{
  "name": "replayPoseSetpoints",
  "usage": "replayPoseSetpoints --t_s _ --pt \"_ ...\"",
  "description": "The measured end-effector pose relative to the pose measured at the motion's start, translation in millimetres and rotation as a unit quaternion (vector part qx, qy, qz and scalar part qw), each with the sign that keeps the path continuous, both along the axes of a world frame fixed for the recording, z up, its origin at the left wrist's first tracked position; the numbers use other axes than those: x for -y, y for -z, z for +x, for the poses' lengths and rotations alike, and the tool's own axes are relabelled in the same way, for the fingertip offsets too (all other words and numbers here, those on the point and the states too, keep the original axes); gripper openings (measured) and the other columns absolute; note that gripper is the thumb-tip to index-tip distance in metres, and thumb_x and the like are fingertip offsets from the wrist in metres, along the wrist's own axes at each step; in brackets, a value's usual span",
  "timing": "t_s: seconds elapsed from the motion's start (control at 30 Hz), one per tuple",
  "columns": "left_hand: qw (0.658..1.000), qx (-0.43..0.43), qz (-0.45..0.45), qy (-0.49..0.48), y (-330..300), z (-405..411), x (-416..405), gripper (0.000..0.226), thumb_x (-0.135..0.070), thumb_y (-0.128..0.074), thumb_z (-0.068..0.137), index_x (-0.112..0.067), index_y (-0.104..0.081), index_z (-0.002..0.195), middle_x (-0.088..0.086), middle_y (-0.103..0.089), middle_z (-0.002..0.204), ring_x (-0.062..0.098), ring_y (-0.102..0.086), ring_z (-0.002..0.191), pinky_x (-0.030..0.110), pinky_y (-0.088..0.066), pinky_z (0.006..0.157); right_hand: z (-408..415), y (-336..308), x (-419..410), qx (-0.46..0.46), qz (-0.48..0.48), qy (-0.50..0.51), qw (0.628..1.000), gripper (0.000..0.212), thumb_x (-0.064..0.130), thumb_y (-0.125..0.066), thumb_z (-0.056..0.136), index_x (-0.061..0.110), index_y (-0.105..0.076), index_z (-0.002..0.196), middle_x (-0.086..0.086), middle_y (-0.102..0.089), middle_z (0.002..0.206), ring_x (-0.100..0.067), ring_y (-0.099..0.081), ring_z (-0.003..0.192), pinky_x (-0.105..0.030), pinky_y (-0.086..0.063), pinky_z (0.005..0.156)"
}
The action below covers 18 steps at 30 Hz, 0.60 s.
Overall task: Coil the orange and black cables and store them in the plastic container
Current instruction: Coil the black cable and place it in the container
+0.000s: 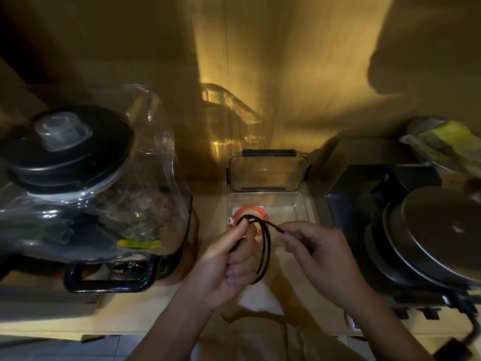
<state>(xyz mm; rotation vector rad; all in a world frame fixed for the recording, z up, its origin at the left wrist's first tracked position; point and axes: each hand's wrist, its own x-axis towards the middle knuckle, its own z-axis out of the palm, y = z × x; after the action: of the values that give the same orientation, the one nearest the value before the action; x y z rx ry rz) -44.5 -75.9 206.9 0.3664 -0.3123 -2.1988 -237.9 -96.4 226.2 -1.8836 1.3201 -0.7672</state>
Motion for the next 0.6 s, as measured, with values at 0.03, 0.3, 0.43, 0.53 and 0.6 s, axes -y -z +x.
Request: replayPoseSetpoints --t_s 0.03,0.3,0.43,0.53,0.6 --pt "1.000 0.007 0.005 -0.016 0 0 0 0.018 -0.030 -0.065 0.091 -0.014 -0.059 0.088 -0.006 -0.025 0.052 0.005 -0.020 0.039 0.017 -0.017 0.036 2 0 -2 0.006 0.021 -0.010 1.000 0.028 0.020 -0.063 0.092 0.046 -0.063 0.102 0.018 -0.069 0.081 -0.005 -0.065 0.071 -0.012 -0.047 0.061" --pt "0.999 -0.013 0.030 -0.036 2 0 0 0.019 -0.030 -0.068 0.089 -0.016 -0.059 0.096 -0.006 -0.023 0.051 0.006 -0.019 0.038 0.017 -0.016 0.036 13 -4 -8 0.236 0.201 0.017 0.951 0.015 0.001 -0.062 0.089 0.011 -0.072 0.094 -0.007 -0.068 0.061 -0.016 -0.060 0.053 -0.023 -0.050 0.050" --pt "0.999 -0.024 0.028 -0.031 3 0 0 0.017 -0.031 -0.063 0.092 -0.017 -0.057 0.098 -0.005 -0.025 0.051 0.006 -0.021 0.038 0.017 -0.018 0.036 16 1 -10 0.281 0.268 0.035 0.921 0.005 0.005 -0.065 0.083 0.004 -0.069 0.079 -0.005 -0.066 0.059 -0.014 -0.059 0.052 -0.023 -0.051 0.051" --pt "0.999 -0.039 0.023 -0.015 5 -1 -1 0.015 -0.032 -0.058 0.095 -0.017 -0.057 0.099 -0.006 -0.026 0.052 0.006 -0.022 0.039 0.017 -0.017 0.037 19 10 -11 0.311 0.311 0.037 0.897 0.014 0.015 -0.071 0.072 0.005 -0.065 0.078 -0.008 -0.063 0.057 -0.014 -0.057 0.049 -0.023 -0.049 0.049" --pt "0.999 -0.047 0.020 -0.003 6 0 -2 0.017 -0.033 -0.054 0.097 -0.017 -0.059 0.101 -0.006 -0.026 0.052 0.006 -0.023 0.039 0.018 -0.018 0.037 20 16 -12 0.340 0.343 0.040 0.875 0.020 0.015 -0.072 0.069 0.004 -0.060 0.082 -0.007 -0.061 0.054 -0.013 -0.055 0.045 -0.023 -0.047 0.046"
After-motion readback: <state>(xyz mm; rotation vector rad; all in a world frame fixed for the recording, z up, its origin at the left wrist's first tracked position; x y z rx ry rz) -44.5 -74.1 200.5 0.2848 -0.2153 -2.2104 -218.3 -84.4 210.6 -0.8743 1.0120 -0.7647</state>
